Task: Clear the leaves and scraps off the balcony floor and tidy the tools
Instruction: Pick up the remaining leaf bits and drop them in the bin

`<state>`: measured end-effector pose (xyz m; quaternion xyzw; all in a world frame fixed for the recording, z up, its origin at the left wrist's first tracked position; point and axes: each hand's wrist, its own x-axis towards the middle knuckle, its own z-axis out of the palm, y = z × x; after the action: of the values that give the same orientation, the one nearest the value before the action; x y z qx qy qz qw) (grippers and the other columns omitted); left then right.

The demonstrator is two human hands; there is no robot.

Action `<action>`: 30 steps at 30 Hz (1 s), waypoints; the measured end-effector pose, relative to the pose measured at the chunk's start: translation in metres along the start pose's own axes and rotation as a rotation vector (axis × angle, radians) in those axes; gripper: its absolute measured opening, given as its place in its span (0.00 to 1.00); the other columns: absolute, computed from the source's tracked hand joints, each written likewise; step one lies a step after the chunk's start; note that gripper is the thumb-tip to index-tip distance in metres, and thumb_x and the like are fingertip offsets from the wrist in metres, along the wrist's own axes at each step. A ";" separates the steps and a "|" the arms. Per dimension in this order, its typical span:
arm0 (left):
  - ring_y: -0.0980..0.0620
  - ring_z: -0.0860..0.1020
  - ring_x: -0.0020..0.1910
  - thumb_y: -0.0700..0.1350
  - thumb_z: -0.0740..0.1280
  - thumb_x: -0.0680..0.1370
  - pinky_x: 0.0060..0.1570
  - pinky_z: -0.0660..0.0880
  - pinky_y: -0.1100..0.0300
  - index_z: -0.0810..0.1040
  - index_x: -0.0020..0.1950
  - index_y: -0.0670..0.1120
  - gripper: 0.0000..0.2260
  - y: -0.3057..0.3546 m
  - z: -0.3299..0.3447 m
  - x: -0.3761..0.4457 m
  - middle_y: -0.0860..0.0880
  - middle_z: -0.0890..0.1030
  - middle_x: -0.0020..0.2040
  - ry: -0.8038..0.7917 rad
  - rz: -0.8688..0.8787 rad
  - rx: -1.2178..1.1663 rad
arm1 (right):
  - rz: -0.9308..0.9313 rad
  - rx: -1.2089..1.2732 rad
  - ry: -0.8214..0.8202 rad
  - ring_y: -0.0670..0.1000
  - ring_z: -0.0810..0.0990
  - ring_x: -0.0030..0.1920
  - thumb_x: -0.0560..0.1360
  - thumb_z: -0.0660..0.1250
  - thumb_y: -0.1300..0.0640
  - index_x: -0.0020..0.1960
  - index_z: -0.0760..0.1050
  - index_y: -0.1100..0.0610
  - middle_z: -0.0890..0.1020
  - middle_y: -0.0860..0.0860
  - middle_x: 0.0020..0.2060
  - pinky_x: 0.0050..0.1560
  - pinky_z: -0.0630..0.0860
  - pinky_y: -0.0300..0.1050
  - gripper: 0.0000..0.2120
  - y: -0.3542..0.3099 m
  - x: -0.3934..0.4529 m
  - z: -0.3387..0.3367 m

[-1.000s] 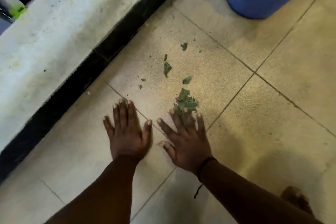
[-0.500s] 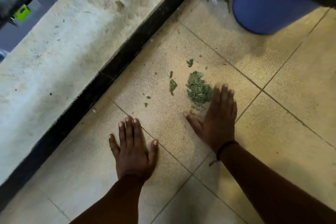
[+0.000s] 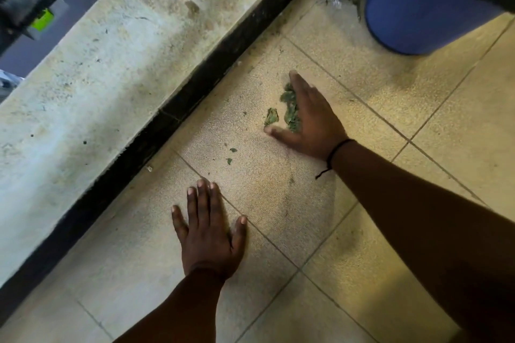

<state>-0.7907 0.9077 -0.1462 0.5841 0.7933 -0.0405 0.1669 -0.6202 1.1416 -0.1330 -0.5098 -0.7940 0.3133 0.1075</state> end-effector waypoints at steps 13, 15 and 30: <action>0.46 0.46 0.79 0.64 0.44 0.80 0.75 0.40 0.43 0.52 0.80 0.42 0.35 0.001 0.001 0.001 0.43 0.50 0.80 0.004 -0.005 0.020 | -0.420 -0.194 -0.301 0.55 0.49 0.77 0.79 0.48 0.40 0.77 0.58 0.59 0.57 0.58 0.77 0.77 0.46 0.50 0.33 -0.003 0.001 0.010; 0.46 0.46 0.79 0.64 0.44 0.80 0.75 0.40 0.42 0.52 0.80 0.42 0.35 0.000 0.001 0.001 0.43 0.50 0.80 0.002 -0.005 0.023 | -0.504 -0.158 -0.370 0.56 0.56 0.77 0.79 0.51 0.45 0.75 0.63 0.61 0.63 0.58 0.75 0.76 0.51 0.51 0.30 -0.006 -0.015 0.015; 0.45 0.48 0.79 0.63 0.46 0.79 0.75 0.43 0.40 0.50 0.79 0.41 0.35 0.000 0.003 0.001 0.42 0.52 0.79 0.010 -0.012 0.015 | -0.072 -0.567 0.000 0.60 0.52 0.77 0.80 0.51 0.40 0.77 0.56 0.62 0.58 0.58 0.77 0.74 0.36 0.60 0.34 -0.071 -0.057 0.088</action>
<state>-0.7906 0.9078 -0.1491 0.5810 0.7971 -0.0445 0.1585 -0.6902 1.0368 -0.1497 -0.4911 -0.8674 0.0748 -0.0281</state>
